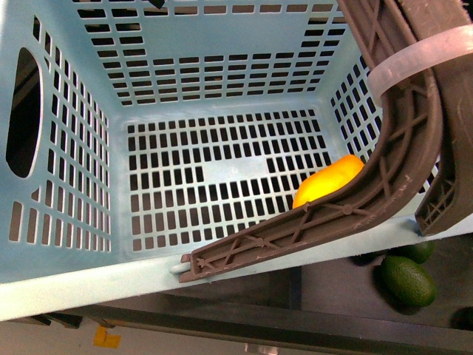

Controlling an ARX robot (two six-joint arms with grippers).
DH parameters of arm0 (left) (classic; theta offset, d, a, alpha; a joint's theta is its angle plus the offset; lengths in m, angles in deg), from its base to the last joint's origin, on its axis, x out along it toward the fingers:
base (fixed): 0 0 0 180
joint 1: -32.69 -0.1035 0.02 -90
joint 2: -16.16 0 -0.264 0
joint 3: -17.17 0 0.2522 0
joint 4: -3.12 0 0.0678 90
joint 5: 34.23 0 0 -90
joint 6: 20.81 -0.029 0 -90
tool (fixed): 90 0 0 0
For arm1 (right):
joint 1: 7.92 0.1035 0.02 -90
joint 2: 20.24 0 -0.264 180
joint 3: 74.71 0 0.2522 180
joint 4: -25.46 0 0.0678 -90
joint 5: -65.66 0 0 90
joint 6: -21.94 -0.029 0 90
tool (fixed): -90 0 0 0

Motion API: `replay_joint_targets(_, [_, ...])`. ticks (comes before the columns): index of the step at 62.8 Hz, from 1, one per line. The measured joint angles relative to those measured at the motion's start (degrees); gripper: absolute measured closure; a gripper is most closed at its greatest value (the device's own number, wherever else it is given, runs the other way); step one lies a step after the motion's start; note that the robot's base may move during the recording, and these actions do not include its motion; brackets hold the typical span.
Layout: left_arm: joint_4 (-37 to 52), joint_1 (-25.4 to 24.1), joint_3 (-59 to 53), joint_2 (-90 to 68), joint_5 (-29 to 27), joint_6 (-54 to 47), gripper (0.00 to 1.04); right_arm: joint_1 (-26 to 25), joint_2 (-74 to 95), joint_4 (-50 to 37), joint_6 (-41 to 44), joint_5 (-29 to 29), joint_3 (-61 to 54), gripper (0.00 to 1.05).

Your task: Pick mango and avocado into basket

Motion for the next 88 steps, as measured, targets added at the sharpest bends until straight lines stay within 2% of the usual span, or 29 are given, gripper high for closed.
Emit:
replay_joint_targets(11, [0.00,0.00,0.00,0.00,0.02,0.02,0.91,-0.39,-2.89,-3.61,-1.70,-2.12,-5.77,0.51])
replay_joint_targets(25, [0.00,0.00,0.00,0.00,0.07,0.00,0.91,-1.18,-13.62,-12.59,-4.70,-7.67,-19.74,0.51])
replay_joint_targets(42, [0.00,0.00,0.00,0.00,0.09,0.02,0.91,-3.17,-36.20,-19.85,-7.76,-14.84,-39.34,0.51])
replay_joint_targets(55, [0.00,0.00,0.00,0.00,-0.07,-0.02,0.91,-3.23,-53.79,-20.37,-12.72,-18.60,-51.82,0.51])
replay_joint_targets(62, [0.00,0.00,0.00,0.00,0.11,0.02,0.91,-1.31,-63.32,-19.71,-15.96,-19.47,-56.00,0.51])
replay_joint_targets(72, [0.00,0.00,0.00,0.00,0.07,0.00,0.91,4.39,-76.17,-19.06,-20.87,-19.12,-58.01,0.51])
replay_joint_targets(79, [0.00,0.00,0.00,0.00,0.07,0.00,0.91,8.87,-80.83,-19.98,-24.28,-16.96,-57.68,0.51])
replay_joint_targets(88, [0.00,0.00,0.00,0.00,0.07,0.00,0.91,16.17,-81.35,-22.58,-29.55,-11.47,-56.08,0.51])
